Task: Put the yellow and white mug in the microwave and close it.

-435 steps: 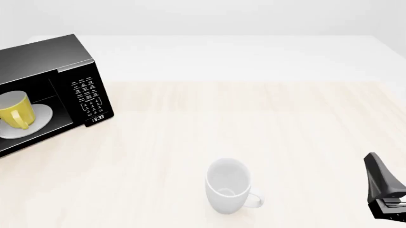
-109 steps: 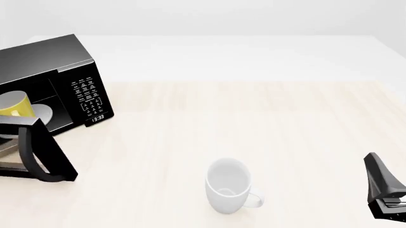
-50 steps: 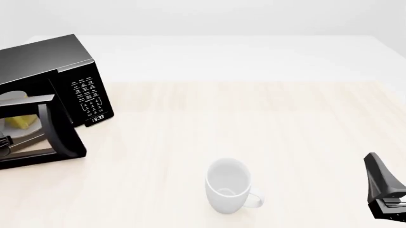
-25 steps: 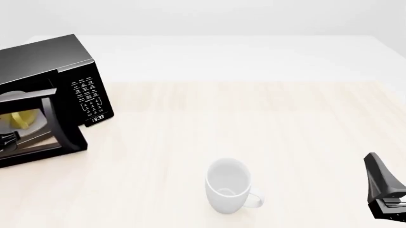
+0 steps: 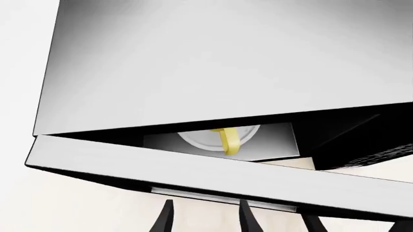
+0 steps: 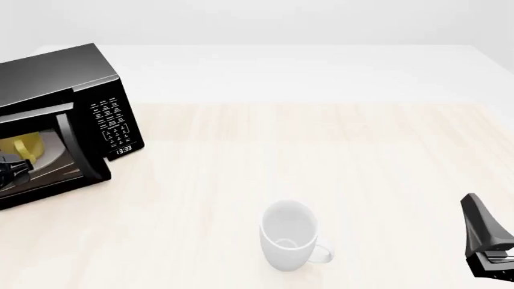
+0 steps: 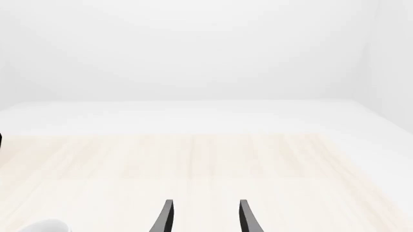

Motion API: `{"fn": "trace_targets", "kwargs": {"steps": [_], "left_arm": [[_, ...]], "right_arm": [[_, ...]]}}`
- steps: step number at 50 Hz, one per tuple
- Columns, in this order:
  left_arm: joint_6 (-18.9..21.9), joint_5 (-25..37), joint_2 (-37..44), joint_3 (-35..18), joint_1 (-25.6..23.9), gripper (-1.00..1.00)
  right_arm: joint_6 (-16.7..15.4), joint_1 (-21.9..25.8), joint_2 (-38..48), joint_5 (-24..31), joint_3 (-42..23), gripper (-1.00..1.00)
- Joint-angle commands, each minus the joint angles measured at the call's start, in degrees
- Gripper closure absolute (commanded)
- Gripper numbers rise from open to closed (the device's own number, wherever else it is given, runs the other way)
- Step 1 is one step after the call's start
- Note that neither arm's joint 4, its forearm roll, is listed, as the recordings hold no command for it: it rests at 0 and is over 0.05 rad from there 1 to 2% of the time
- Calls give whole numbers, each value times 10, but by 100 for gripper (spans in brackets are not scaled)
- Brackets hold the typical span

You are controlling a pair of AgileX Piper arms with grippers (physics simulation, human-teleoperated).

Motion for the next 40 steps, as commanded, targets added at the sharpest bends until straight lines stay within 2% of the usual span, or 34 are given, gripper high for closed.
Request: {"fn": "trace_targets", "kwargs": {"steps": [1,40], "left_arm": [[-9,-1,20,-12,-8,-100],[-29,14,49,-56,-25,-100]], "right_arm": [[0,0,0,0,0,-100],[0,0,0,0,0,-100]]}}
